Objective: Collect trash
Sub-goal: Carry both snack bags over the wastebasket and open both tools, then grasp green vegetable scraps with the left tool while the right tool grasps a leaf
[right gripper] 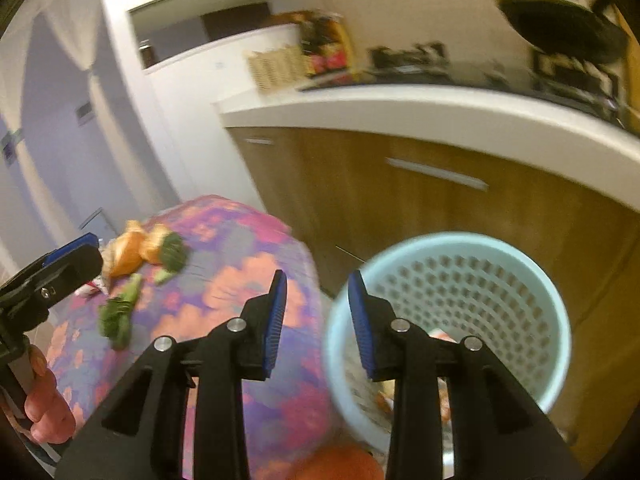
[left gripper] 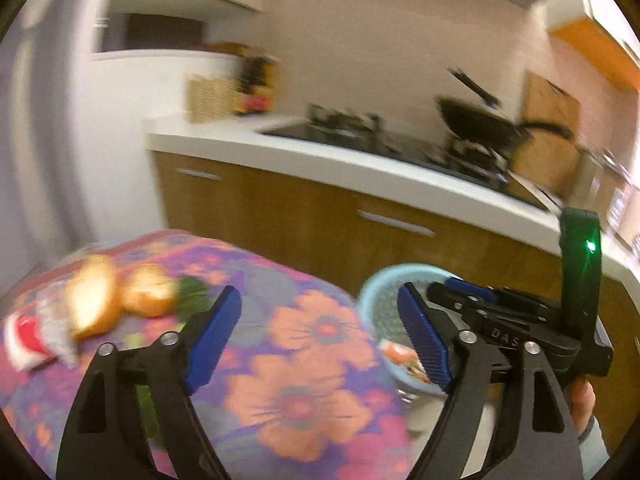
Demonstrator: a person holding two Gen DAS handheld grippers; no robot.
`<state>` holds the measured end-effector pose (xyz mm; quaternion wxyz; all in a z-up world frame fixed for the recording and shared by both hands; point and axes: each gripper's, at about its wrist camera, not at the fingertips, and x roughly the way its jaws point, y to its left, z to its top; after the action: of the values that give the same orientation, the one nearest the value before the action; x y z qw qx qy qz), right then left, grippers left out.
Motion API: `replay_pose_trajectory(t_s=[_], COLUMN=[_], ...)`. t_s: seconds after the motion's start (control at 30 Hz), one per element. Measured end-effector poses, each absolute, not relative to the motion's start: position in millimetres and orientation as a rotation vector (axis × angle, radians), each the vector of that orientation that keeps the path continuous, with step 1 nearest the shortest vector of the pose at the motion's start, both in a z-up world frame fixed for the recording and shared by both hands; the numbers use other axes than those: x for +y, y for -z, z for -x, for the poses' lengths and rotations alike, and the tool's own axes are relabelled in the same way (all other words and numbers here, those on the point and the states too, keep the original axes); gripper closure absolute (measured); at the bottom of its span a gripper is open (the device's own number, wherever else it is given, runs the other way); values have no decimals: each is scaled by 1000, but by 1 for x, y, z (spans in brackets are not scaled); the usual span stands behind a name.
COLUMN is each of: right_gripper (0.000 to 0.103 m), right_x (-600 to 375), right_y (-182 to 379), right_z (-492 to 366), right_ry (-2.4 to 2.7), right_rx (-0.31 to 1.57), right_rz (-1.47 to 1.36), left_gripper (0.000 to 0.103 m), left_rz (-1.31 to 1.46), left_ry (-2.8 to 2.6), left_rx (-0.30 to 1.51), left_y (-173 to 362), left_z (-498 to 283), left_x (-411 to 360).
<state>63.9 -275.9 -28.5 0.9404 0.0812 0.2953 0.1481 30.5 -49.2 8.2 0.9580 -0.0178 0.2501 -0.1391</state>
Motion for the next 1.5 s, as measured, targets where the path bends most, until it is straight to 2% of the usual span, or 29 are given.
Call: replay_pose_trajectory(t_s=[0.2,0.43,0.7,0.77,0.9,1.07,1.17,1.23,1.27,1.33,1.4,1.5], right_gripper=[74,74,74,74,74,74,74,75,82,87,94,97], right_x=[-207,-134,-93,-84,-70,-62,-63,-62,-62,-62,-65,-67], right_y=[22,23,36,42,58,65,69,71,71,71,70,67], right_z=[-84,-110,-146,-154,-164,-172,-177,-178,-178,-179,-177,-174], right_ry=[-398,-452,-496,-499,-479,-482,-479,-481,-482,-482,-486,-492], right_rx=[587,593,669,687,742,788,819,830,828,821,809,793], right_rz=[-81,21,47,53,97,128,121,124,125,118,104,99], left_gripper=[16,16,17,18,29,29,36,48,51,65,75,82], left_rz=[64,130,246,254,266,223,178,159,151,133,124,102], left_ry=[-1,-130,-79,-91,-92,-72,-80,-76,-71,-56,-45,-40], left_rx=[458,568,715,746,817,851,860,860,859,852,845,838], left_y=[2,38,71,77,89,95,95,96,96,95,94,93], left_z=[-9,-15,-40,-47,-60,-66,-67,-68,-68,-66,-64,-62], left_x=[13,59,80,82,83,72,64,62,60,56,53,50])
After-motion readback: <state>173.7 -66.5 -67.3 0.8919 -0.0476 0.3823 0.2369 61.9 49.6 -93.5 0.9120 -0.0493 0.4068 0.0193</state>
